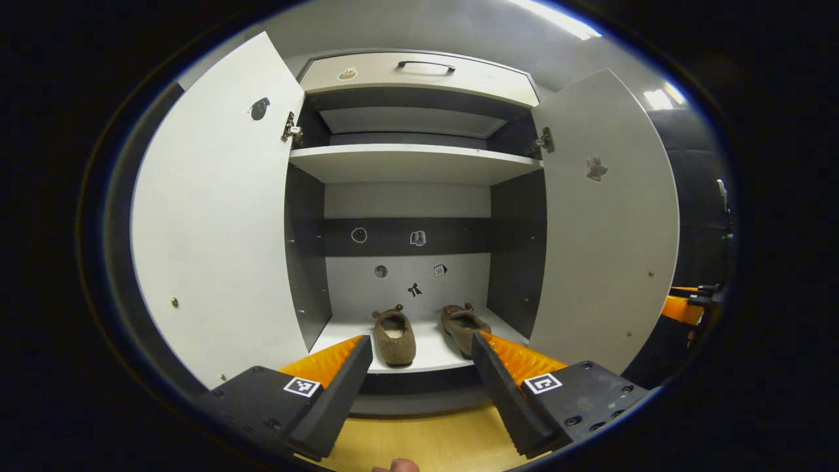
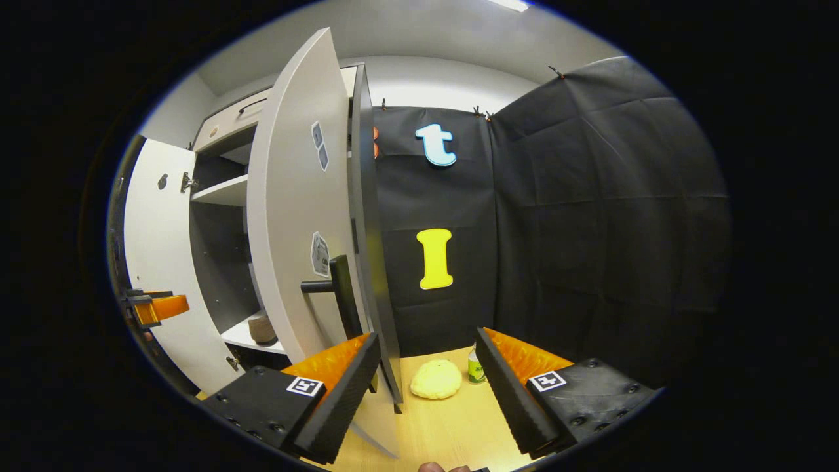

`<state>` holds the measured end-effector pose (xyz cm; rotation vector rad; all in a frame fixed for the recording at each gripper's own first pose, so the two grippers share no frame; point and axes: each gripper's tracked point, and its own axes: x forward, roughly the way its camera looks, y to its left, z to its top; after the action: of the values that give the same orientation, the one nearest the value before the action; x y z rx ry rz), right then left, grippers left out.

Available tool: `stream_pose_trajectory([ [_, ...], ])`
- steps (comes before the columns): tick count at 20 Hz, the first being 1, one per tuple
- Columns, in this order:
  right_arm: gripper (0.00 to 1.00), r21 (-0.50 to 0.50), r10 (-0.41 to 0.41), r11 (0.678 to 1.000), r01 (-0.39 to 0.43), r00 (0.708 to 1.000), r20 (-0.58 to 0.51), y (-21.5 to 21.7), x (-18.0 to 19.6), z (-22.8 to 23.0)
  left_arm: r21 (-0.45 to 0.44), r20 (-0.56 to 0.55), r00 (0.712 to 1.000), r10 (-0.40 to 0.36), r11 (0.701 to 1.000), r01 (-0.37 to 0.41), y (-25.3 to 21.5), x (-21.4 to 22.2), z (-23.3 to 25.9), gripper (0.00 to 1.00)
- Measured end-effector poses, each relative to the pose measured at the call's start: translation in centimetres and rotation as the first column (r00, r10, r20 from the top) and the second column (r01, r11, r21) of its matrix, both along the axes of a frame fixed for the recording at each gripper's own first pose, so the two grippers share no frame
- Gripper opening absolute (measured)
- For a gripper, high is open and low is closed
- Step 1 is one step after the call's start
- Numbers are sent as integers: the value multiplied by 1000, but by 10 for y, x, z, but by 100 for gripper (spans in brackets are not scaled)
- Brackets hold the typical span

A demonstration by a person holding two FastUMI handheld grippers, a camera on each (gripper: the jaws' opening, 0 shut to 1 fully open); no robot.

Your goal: Grab one shoe with the right hand and put it into the shoe cabinet, grab the other shoe with the left hand and put it into the shoe cabinet; then close the right door with the right hand and the left door with the left hand.

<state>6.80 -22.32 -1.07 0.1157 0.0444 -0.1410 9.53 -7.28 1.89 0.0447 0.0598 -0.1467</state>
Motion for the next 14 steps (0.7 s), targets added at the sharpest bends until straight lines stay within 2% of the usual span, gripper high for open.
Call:
stream_pose_trajectory([
  [7,98,-11,-12,1000,11,1000,-11,34,-5,0,-22,-15,999,33,999,-33,46,-44,-11,97],
  [8,98,-13,-6,1000,6,1000,-12,41,-5,0,-22,-19,999,42,999,-43,55,-48,-13,99],
  [9,98,-10,4,1000,-4,1000,-13,51,-4,1,-25,-21,998,50,998,-51,64,-52,-14,97],
  [14,98,-23,47,999,-47,999,-7,98,2,1,-38,-46,996,71,997,-73,96,-67,-22,97],
])
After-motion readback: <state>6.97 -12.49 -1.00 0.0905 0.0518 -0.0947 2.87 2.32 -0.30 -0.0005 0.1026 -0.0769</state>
